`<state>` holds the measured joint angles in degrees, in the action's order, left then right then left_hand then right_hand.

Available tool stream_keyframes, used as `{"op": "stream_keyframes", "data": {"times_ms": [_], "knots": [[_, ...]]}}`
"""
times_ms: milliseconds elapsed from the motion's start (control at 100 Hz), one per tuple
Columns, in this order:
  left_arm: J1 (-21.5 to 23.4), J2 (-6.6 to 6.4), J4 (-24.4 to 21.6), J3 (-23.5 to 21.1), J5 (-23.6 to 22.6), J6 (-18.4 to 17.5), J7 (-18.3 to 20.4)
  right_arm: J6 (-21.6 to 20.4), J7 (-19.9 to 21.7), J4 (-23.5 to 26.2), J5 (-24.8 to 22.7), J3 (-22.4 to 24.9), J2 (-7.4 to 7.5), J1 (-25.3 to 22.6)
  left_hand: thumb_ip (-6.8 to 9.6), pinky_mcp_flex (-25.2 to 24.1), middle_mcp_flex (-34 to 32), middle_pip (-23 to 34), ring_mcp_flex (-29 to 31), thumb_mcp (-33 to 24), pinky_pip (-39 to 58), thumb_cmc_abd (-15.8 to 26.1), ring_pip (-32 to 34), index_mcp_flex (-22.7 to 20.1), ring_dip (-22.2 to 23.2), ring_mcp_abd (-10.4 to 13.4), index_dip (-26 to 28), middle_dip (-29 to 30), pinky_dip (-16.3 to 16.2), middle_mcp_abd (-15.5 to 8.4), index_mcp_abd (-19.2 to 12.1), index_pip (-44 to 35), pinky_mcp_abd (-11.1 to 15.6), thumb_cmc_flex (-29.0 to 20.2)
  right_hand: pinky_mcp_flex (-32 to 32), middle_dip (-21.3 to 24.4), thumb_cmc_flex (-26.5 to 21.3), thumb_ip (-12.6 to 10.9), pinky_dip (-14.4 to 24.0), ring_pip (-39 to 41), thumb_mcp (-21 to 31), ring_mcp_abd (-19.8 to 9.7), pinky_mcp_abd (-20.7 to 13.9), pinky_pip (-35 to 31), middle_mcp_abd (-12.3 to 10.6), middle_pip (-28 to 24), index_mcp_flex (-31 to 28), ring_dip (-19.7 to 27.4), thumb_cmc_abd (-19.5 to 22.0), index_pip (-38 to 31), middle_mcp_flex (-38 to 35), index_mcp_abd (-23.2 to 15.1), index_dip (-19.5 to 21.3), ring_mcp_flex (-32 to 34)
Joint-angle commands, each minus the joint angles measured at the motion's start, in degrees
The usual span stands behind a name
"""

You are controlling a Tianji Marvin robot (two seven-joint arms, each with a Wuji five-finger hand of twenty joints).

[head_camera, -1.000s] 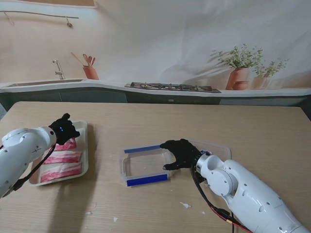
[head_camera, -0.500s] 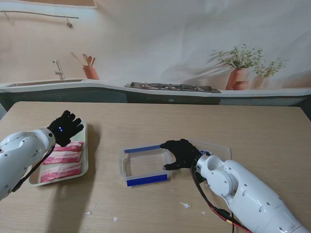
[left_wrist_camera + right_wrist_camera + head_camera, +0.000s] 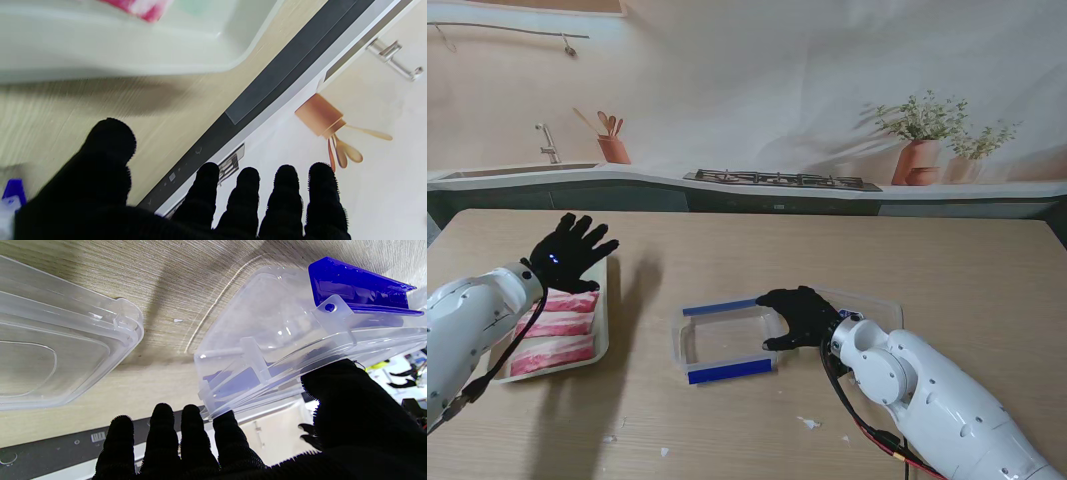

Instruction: Separate the bacon slices onto the tray

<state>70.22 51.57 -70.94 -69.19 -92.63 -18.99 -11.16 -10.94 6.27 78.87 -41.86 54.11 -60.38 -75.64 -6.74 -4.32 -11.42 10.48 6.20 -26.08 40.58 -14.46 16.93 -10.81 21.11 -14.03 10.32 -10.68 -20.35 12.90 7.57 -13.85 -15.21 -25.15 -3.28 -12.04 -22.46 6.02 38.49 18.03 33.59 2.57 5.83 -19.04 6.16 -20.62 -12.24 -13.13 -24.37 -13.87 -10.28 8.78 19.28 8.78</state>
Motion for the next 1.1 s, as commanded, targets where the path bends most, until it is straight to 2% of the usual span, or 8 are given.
{"op": "stream_keyframes", "data": {"times_ms": [0,140,170,350,560,780,940,1090], "knots": [[0.87,1.09,-2.54,-1.06,1.5,-0.48,0.5,-0.54,0.67,0.17,-0.18,0.08,-0.36,-0.59,2.88,-0.36,1.53,-1.3,-1.66,3.07,-3.49,2.55,-1.94,1.85,-0.48,-0.44,-0.31,0.96,2.02,-0.01,-0.26,0.88,-2.85,-0.08,-0.23,0.05,0.15,0.14,1.11,-0.19,-0.37,-1.46,0.28,0.22,-1.72,-0.26,0.96,-0.07,-0.24,0.45,0.08,-0.75,-0.4,-1.58],[3.92,2.89,-7.08,-3.62,6.59,-0.86,3.5,-0.88,0.51,0.25,-0.16,0.28,-0.38,-0.67,3.67,-0.5,1.87,-2.44,-1.97,10.4,-6.38,5.73,-3.42,1.97,0.47,1.55,-0.61,1.66,3.3,-2.6,-0.6,2.55,-3.33,-2.02,-0.22,0.05,0.18,0.14,1.12,-0.24,-0.45,-1.43,0.28,0.21,-1.7,-0.25,0.93,-0.05,-0.1,0.44,0.09,-0.86,-0.41,-1.61],[4.53,3.4,-7.8,-3.89,8.53,-0.61,3.84,-0.94,0.48,0.26,-0.12,0.32,-0.39,-0.69,4.31,-0.47,1.88,-2.51,-2.11,14.86,-7.28,6.69,-4.12,1.91,1.07,1.9,0.29,1.69,3.64,-3.01,-0.68,2.62,-3.36,-4.38,-0.22,0.05,0.19,0.14,1.12,-0.25,-0.49,-1.45,0.27,0.21,-1.69,-0.25,0.92,-0.04,-0.1,0.44,0.11,-0.9,-0.41,-1.6],[8.1,5.69,-12.11,-4.59,16.77,1.77,4.37,-1.66,0.46,0.39,0.07,0.61,-0.38,-0.81,4.15,-0.38,0.81,0.38,-2.19,16.56,-10.03,6.81,-4.76,1.79,1.75,2.46,4.53,-0.01,5.0,-5.43,-2.9,-6.17,-4.03,-5.74,-0.26,0.09,0.85,0.16,1.12,-0.36,-0.91,-1.13,0.3,0.21,-1.5,-0.16,0.92,0.01,0.0,0.45,0.13,-0.94,-0.43,-1.66],[12.01,7.65,-16.92,-4.57,24.35,2.93,2.5,-2.83,0.27,0.99,0.49,1.37,-0.43,-1.3,3.99,-0.28,-0.02,4.81,-1.51,16.52,-8.78,6.91,-1.35,2.09,3.55,2.53,5.32,-2.65,4.26,-5.34,-2.24,-9.93,-3.99,-5.83,-0.37,0.13,1.81,0.13,1.11,-0.38,-1.72,-0.52,0.5,0.25,-1.2,-0.07,0.92,0.0,0.46,0.6,0.17,-1.31,-0.49,-1.72],[16.93,10.08,-21.28,-3.78,36.98,5.13,2.02,-4.13,0.01,1.78,1.45,2.39,-0.55,-1.99,3.95,-0.64,-0.39,9.36,-1.18,16.55,-5.35,6.42,2.57,1.6,4.82,2.08,5.15,-5.42,2.62,-4.87,-0.66,-10.62,-3.71,-7.11,-0.4,0.69,2.57,-0.05,1.1,-0.5,-3.63,0.02,0.74,0.27,-0.25,1.12,0.78,-0.04,2.38,0.98,0.4,-2.62,-0.59,-1.83],[19.52,10.79,-24.08,-3.85,41.7,4.31,2.24,-5.33,-0.55,2.73,1.97,3.53,-0.68,-2.85,4.02,-0.5,-0.09,5.9,-1.58,17.33,-12.04,5.8,-1.44,1.11,2.52,2.63,4.9,-3.44,5.55,-4.62,-0.64,-10.2,-3.6,-7.67,-0.4,1.18,1.54,-0.52,1.08,-0.26,-6.52,0.45,0.78,0.29,0.63,2.3,0.49,-0.27,3.63,1.44,0.3,-2.54,-0.61,-1.86],[21.75,11.14,-26.26,-3.73,46.24,3.55,4.08,-6.28,-1.31,3.84,2.61,4.82,-0.86,-3.87,4.2,0.0,0.89,1.13,-2.48,17.32,-13.64,5.0,-5.82,1.56,0.9,3.14,3.3,-0.66,5.09,-3.52,0.76,-7.08,-2.15,-7.66,-0.48,1.25,1.74,-0.57,1.0,-0.22,-7.16,0.76,0.8,0.4,1.0,2.5,0.36,-0.28,4.48,1.53,0.37,-2.37,-0.63,-1.86]]}}
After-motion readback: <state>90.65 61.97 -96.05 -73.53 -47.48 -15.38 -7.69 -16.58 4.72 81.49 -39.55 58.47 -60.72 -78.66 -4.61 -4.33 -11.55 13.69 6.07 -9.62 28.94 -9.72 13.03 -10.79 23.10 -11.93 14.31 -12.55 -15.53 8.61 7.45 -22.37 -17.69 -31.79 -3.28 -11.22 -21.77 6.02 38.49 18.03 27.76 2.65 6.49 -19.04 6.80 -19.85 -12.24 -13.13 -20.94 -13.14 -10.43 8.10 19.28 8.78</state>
